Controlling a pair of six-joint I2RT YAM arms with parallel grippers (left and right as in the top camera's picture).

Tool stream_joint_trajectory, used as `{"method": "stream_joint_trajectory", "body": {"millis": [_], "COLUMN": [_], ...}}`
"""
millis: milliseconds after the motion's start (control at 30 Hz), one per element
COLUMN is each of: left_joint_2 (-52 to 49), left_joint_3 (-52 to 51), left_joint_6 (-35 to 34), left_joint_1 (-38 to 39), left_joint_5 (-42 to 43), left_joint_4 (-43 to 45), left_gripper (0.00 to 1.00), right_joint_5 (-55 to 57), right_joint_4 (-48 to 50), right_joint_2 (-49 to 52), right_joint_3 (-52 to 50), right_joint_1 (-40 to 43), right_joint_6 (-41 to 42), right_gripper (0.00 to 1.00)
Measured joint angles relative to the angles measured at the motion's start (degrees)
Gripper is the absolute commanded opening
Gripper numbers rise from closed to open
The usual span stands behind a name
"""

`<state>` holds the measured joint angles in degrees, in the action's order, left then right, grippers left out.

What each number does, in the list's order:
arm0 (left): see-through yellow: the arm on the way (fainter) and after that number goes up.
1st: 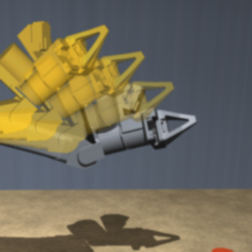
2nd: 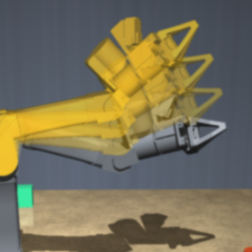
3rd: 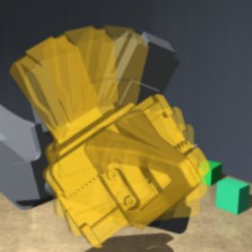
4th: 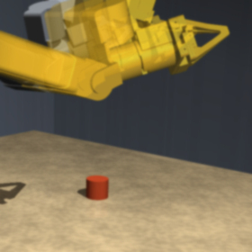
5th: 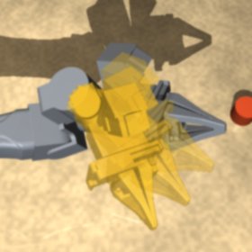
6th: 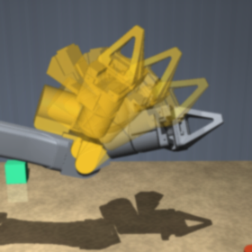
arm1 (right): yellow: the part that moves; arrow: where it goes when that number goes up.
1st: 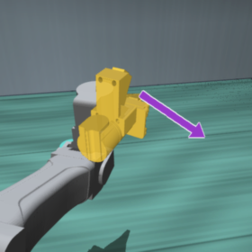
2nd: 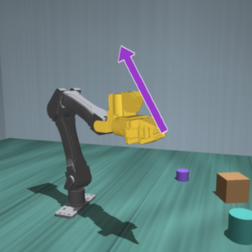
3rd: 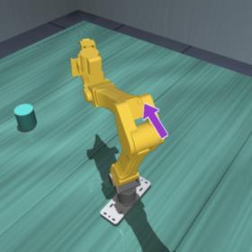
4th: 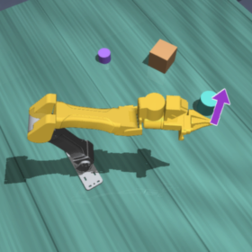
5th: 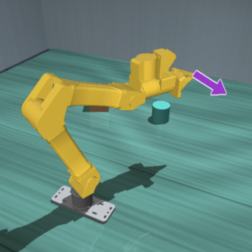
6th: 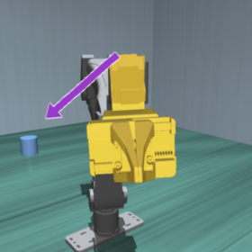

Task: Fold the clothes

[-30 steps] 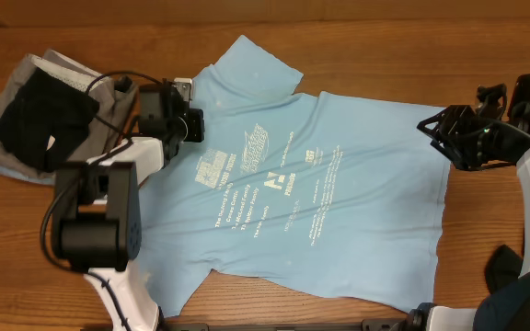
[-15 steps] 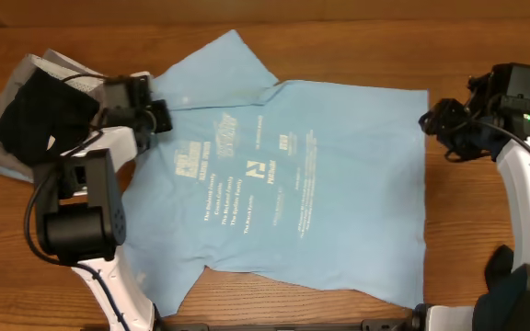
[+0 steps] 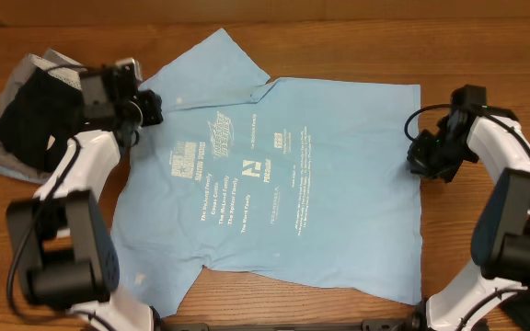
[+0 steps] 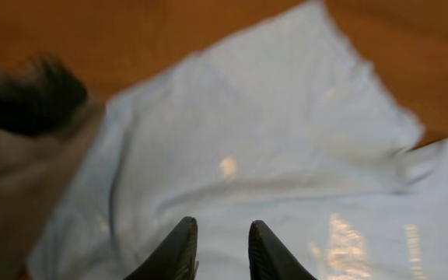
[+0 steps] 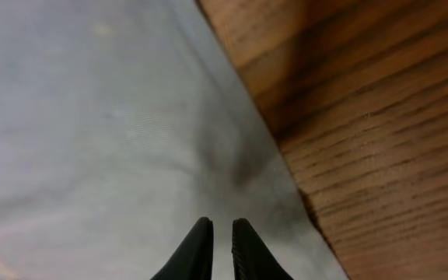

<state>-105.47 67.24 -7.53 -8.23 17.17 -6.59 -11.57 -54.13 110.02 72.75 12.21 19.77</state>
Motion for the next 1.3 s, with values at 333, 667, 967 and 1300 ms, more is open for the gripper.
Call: {"method": "stream_joint_trajectory", "body": {"millis": [333,667,967,1300], "left_joint_2": [19.4,22.2,22.2,22.2], "left_joint_3": [0.0,0.0,0.0,0.0], "left_joint_6": [0.0,0.6,0.7,1.8], "left_joint_1": [0.0,0.0,0.0,0.0], "left_joint_5": [1.4,1.6,9.1,11.9], "left_joint_4": [-12.6,-22.1,-27.1,-35.9], "left_gripper": [0.33,0.41,0.44,0.45], "right_joint_5": [10.3,1.1,-7.5,-3.7], "right_joint_4": [6.9,-1.1,-19.0,-13.6], "right_joint_2": [3.3,5.0,-1.4,-1.9], "right_joint_3": [0.7,8.9,10.5,0.9], "right_joint_1": [2.6,14.6,10.3,7.2], "right_joint_6": [4.8,-0.2,-3.8,-1.6], "right_gripper": [0.1,0.29,0.31,0.28]}}
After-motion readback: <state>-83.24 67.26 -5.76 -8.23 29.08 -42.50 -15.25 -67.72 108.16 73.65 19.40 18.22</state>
